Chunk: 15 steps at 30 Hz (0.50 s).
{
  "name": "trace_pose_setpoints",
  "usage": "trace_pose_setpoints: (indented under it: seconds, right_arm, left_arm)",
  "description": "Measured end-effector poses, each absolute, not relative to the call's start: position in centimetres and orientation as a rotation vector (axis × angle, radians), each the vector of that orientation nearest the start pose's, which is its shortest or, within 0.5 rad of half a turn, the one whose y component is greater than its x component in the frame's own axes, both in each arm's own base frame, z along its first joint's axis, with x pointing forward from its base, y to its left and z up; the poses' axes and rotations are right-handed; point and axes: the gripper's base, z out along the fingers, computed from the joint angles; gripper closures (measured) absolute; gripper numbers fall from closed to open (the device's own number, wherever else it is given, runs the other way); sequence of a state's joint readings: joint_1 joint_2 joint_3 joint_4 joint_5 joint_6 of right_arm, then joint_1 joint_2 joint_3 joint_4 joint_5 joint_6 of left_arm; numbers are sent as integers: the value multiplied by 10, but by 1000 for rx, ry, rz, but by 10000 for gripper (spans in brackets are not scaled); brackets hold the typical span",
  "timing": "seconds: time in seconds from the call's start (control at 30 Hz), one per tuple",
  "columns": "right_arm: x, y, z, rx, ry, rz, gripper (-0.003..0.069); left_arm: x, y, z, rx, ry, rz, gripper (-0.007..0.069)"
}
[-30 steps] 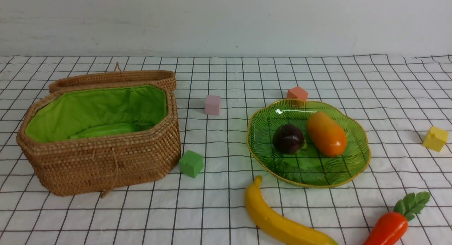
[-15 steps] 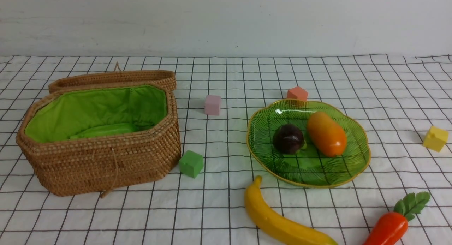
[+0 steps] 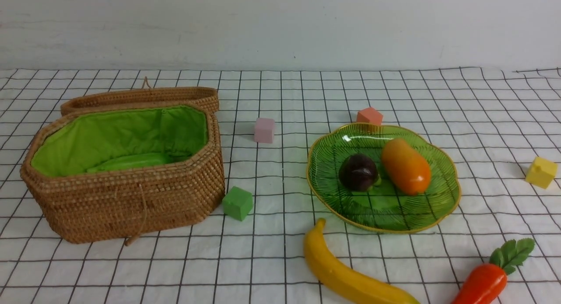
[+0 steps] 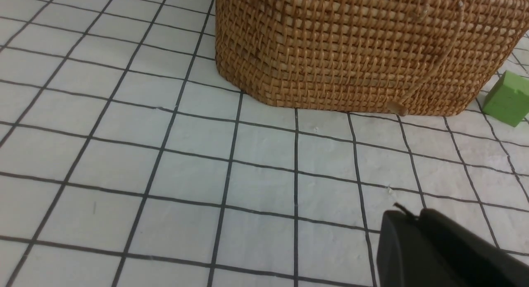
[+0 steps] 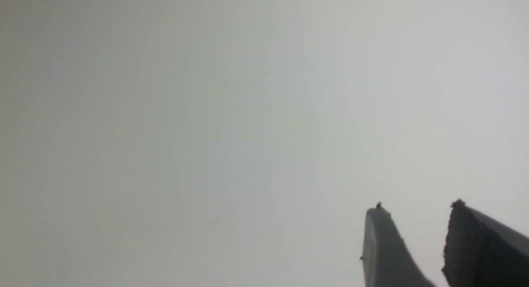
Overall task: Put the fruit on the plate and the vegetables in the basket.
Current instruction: Use the right arm to grab a carrot and put it into the left basket
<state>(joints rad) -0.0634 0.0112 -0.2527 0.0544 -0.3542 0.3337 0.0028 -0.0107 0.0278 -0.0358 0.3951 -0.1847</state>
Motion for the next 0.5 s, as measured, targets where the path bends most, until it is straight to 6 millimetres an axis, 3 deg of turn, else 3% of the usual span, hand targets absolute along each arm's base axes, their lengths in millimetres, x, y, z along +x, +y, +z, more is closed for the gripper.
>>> trace_pose_setpoints:
  seconds: [0.1, 0.13, 0.17, 0.2, 0.23, 0.27, 0.3, 0.37, 0.43, 0.5]
  right_arm:
    - [10, -2, 384, 216, 899, 296, 416]
    - [10, -2, 384, 216, 899, 296, 416]
    - [11, -1, 417, 223, 962, 296, 416]
    - [15, -1, 434, 228, 1000, 295, 416]
    - [20, -1, 431, 237, 1047, 293, 416]
    - [30, -1, 458, 248, 1147, 280, 416]
    - [30, -1, 457, 251, 1164, 279, 416]
    - [63, -4, 469, 281, 1420, 212, 416]
    - [75, -6, 468, 288, 1491, 185, 416]
    - [105, -9, 453, 319, 1680, 153, 416]
  left_arm:
    - [52, -1, 169, -200, 1888, -159, 585]
    - [52, -1, 169, -200, 1888, -159, 585]
    - [52, -1, 169, -200, 1888, -159, 585]
    - [52, -1, 169, -200, 1888, -159, 585]
    - [52, -1, 169, -200, 1888, -159, 585]
    - [52, -1, 169, -200, 1888, -159, 585]
    - [52, -1, 169, -200, 1888, -159, 585]
    - [52, -1, 169, -200, 1888, -159, 585]
    - [52, -1, 169, -200, 1888, -159, 585]
    - [52, -1, 169, -200, 1888, -159, 585]
